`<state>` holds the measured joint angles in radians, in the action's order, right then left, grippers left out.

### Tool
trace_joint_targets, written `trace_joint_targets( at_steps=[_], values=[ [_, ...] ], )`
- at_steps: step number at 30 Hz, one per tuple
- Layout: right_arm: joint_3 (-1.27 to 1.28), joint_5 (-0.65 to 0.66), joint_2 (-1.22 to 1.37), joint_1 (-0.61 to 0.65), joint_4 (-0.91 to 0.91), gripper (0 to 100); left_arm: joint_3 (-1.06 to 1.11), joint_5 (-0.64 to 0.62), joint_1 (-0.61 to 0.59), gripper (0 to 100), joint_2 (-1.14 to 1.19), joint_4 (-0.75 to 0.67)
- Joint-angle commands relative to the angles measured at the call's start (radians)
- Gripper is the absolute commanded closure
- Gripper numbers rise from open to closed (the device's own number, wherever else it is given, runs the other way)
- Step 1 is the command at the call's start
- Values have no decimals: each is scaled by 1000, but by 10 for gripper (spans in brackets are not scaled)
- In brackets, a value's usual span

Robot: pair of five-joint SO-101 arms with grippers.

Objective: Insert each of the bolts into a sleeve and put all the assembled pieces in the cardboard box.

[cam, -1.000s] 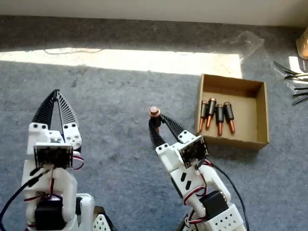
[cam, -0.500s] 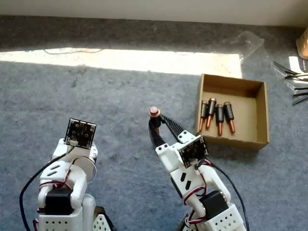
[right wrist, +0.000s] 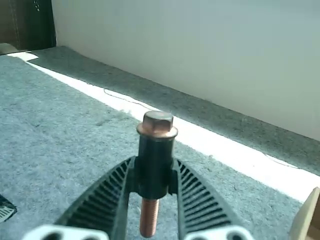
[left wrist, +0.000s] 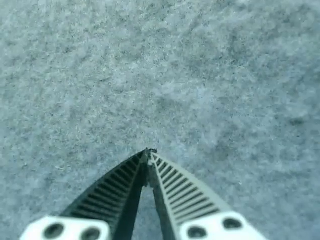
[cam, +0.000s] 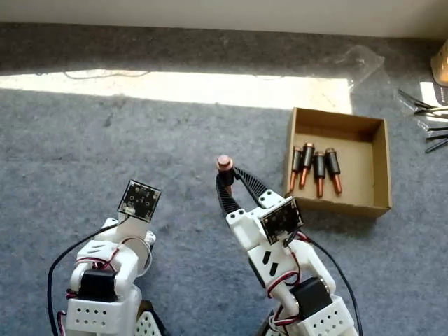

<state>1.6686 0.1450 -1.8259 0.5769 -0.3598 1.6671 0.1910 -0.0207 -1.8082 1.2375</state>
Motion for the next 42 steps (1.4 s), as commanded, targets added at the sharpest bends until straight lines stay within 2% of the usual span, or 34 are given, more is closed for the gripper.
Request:
trace_joint_targets(
  at_steps=[1, 7, 11, 17, 23, 30, 38, 42],
  values=[
    [108, 9, -5, -13, 4, 993, 28, 3, 18, 989, -8, 5],
    [108, 9, -5, -13, -4, 993, 28, 2, 15, 989, -5, 15],
    [108, 9, -8, -13, -22, 993, 28, 2, 15, 989, -7, 84],
    [108, 5, -5, -13, -25, 993, 28, 3, 15, 992, -7, 84],
    [96, 11, -12, -38, -174, 992, 28, 3, 15, 993, -7, 84],
    [-245, 6, -4, -197, -484, 993, 28, 3, 15, 993, -7, 84],
    [-552, 12, 2, -348, -625, 994, 28, 3, 15, 993, -7, 84],
    [-743, 95, 134, -372, -716, 994, 28, 3, 15, 993, -7, 84]
  ],
)
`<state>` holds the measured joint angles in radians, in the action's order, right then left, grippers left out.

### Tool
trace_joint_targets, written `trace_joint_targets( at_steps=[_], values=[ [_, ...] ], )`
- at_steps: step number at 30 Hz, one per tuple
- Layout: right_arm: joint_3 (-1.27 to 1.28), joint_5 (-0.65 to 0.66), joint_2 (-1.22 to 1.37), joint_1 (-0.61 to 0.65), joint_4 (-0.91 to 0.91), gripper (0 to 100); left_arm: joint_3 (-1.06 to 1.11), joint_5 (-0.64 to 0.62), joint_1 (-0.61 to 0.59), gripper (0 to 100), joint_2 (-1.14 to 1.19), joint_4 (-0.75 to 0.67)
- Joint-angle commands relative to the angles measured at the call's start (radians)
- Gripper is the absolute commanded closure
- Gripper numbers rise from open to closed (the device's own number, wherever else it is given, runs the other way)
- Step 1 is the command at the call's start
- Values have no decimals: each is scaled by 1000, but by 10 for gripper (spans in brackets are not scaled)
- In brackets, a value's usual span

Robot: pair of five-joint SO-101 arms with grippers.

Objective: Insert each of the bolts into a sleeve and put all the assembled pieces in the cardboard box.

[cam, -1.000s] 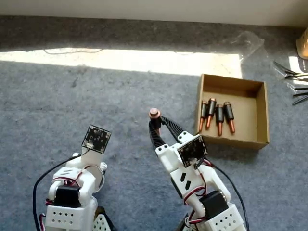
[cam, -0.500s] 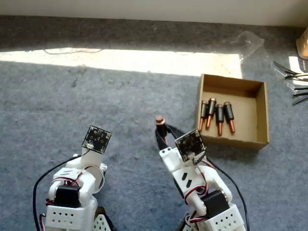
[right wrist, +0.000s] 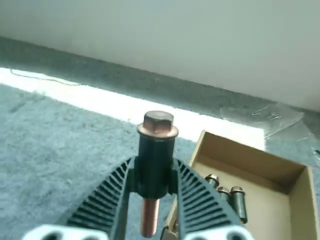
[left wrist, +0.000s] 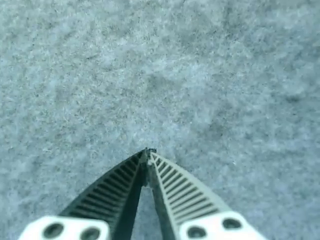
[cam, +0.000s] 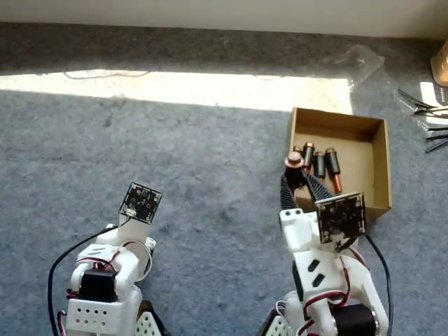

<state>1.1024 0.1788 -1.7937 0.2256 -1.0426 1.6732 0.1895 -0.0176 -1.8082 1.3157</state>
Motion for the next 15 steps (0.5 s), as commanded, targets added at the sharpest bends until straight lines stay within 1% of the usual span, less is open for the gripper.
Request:
trace_joint_targets(
  at_steps=[1, 5, 7, 11, 15],
  values=[
    [-229, 84, 160, -21, -53, 994, 22, 5, 12, 993, -7, 6],
    [-400, 146, 429, -25, -102, 994, 22, 5, 12, 993, -7, 6],
    [-460, 153, 558, -61, -97, 994, 22, 5, 12, 993, -7, 6],
    [-521, 152, 783, -180, 12, 994, 22, 5, 12, 993, -7, 6],
    [-529, 152, 978, -280, 122, 994, 22, 5, 12, 993, -7, 6]
  ],
)
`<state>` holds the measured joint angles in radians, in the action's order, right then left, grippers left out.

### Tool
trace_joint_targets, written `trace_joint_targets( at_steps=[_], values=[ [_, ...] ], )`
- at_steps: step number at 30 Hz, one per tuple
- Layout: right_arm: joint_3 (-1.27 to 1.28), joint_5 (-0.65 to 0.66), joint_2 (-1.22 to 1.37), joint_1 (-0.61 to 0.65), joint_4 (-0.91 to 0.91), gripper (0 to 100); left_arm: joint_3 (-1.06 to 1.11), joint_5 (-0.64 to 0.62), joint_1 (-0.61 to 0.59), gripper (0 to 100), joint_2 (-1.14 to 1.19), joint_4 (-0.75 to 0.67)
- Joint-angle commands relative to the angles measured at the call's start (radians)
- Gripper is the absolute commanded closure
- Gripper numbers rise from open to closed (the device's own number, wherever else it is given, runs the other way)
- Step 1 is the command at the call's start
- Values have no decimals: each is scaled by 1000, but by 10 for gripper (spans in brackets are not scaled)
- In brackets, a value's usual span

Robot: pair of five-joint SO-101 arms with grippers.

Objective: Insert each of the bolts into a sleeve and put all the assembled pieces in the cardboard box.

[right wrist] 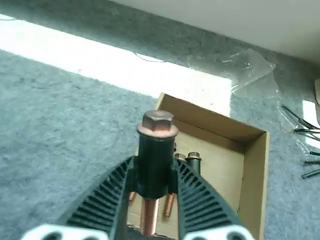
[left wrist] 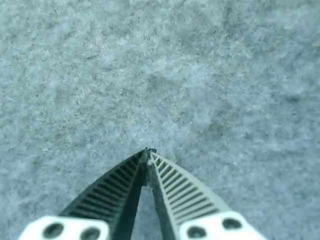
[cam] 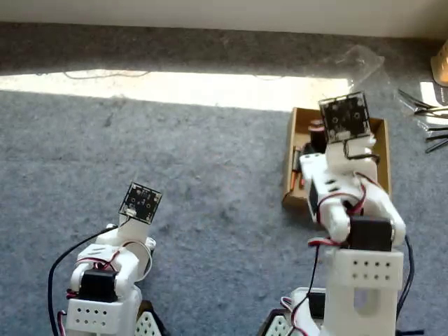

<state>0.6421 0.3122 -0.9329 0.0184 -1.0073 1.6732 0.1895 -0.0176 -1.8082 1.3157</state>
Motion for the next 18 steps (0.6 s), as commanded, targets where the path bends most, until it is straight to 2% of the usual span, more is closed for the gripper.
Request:
trace_joint_targets(
  at_steps=[1, 18],
  values=[
    [-71, 18, 166, -93, 88, 994, 22, 5, 12, 993, -7, 6],
    [-437, 18, 834, -239, 96, 992, 22, 5, 12, 993, -7, 6]
  ],
)
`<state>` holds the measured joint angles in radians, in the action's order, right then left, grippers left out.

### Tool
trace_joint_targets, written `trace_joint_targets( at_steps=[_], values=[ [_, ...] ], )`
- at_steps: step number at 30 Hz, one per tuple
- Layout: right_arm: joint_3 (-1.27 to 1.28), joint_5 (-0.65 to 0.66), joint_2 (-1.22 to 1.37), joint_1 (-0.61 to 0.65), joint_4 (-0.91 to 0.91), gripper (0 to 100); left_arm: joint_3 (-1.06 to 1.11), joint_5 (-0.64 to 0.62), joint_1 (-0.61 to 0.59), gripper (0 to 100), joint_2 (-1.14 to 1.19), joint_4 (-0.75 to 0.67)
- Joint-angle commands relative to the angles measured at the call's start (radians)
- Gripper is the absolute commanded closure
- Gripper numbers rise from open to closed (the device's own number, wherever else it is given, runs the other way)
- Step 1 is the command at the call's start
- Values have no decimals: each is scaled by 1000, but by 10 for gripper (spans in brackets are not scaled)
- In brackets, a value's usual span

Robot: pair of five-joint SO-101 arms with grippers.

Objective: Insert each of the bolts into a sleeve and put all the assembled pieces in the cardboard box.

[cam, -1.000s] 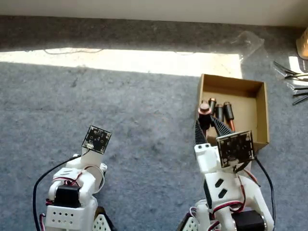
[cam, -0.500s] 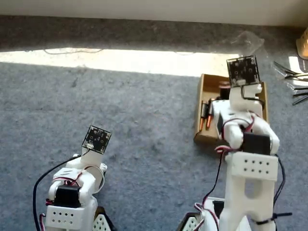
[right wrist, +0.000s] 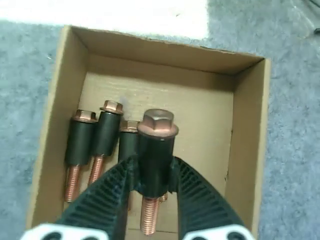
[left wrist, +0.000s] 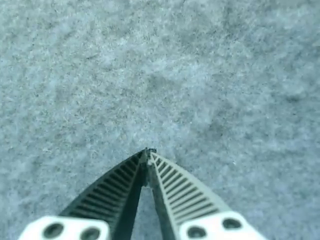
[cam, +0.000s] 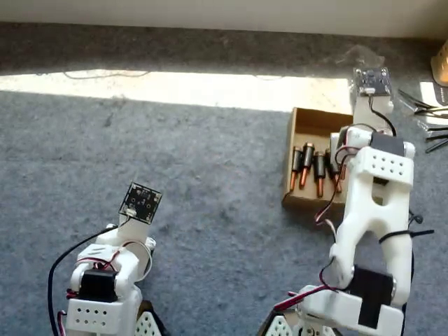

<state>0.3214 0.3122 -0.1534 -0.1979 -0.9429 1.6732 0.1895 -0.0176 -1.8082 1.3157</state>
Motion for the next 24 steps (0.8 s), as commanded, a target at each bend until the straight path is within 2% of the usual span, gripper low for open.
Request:
trace_joint_targets(
  at_steps=[1, 17, 24],
  values=[
    [-143, 18, 93, -28, 31, 992, 22, 5, 12, 993, -7, 6],
    [-734, 20, 670, -45, -239, 992, 22, 5, 12, 993, -7, 6],
    [-917, 20, 834, -45, -346, 992, 22, 5, 12, 993, -7, 6]
  ],
)
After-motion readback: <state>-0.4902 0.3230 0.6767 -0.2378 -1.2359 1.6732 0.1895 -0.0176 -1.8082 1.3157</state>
